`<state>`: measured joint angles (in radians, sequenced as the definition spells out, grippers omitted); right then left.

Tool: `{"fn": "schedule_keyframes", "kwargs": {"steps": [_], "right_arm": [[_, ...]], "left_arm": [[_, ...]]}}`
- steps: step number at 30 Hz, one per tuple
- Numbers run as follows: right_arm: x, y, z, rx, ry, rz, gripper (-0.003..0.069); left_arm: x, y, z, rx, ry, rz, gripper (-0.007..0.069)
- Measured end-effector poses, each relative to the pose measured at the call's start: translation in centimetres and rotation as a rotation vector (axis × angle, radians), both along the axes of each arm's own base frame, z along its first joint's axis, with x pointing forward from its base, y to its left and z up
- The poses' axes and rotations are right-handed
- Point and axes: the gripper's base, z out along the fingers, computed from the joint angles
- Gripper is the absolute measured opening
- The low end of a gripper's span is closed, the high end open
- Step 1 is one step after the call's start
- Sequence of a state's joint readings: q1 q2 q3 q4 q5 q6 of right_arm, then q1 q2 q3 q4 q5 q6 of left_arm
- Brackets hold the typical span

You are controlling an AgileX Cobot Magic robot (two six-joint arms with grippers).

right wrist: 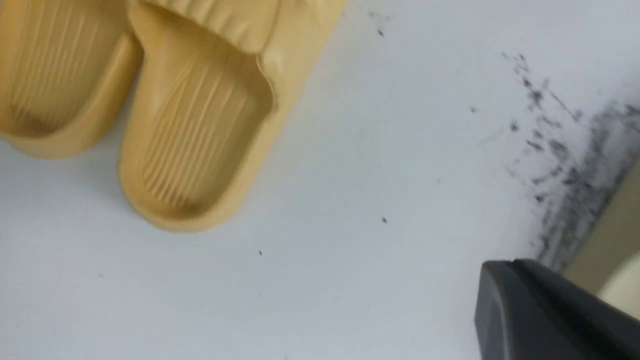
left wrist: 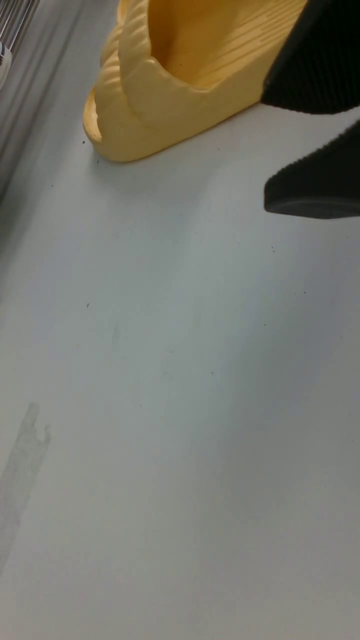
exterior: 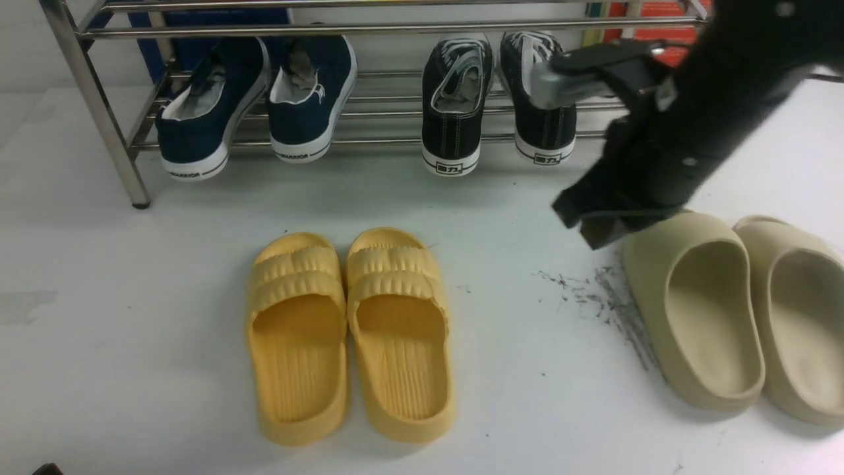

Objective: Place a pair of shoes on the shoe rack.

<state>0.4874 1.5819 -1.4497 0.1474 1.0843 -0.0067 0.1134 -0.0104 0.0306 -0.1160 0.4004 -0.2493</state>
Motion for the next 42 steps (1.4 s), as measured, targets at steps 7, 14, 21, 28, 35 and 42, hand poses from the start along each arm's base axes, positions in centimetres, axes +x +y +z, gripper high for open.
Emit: {"fn": "schedule_keyframes", "kwargs": {"steps": [7, 14, 21, 28, 35, 42], "right_arm": [[-8.4, -4.4, 4.8, 0.076, -0.088, -0.037, 0.0027], [-15.5, -8.0, 9.4, 0.151, -0.259, -0.012, 0.0033], [-19.1, -10.9, 6.3, 0.153, -0.418, -0.052, 0.0008], [-21.5, -15.1, -3.1, 0.127, -0.626, -0.375, -0.0003], [-23.1, -16.6, -11.7, 0.045, -0.813, -0.486, -0.0003], [-23.6, -16.7, -16.0, 0.050, -0.847, -0.516, -0.0003]], "left_arm": [[0.0, 0.0, 0.0, 0.000, 0.000, 0.000, 0.0237], [0.0, 0.0, 0.0, 0.000, 0.000, 0.000, 0.0237], [0.0, 0.0, 0.0, 0.000, 0.000, 0.000, 0.0238], [0.0, 0.0, 0.0, 0.000, 0.000, 0.000, 0.0238], [0.0, 0.0, 0.0, 0.000, 0.000, 0.000, 0.0238], [0.0, 0.0, 0.0, 0.000, 0.001, 0.000, 0.0238]]}}
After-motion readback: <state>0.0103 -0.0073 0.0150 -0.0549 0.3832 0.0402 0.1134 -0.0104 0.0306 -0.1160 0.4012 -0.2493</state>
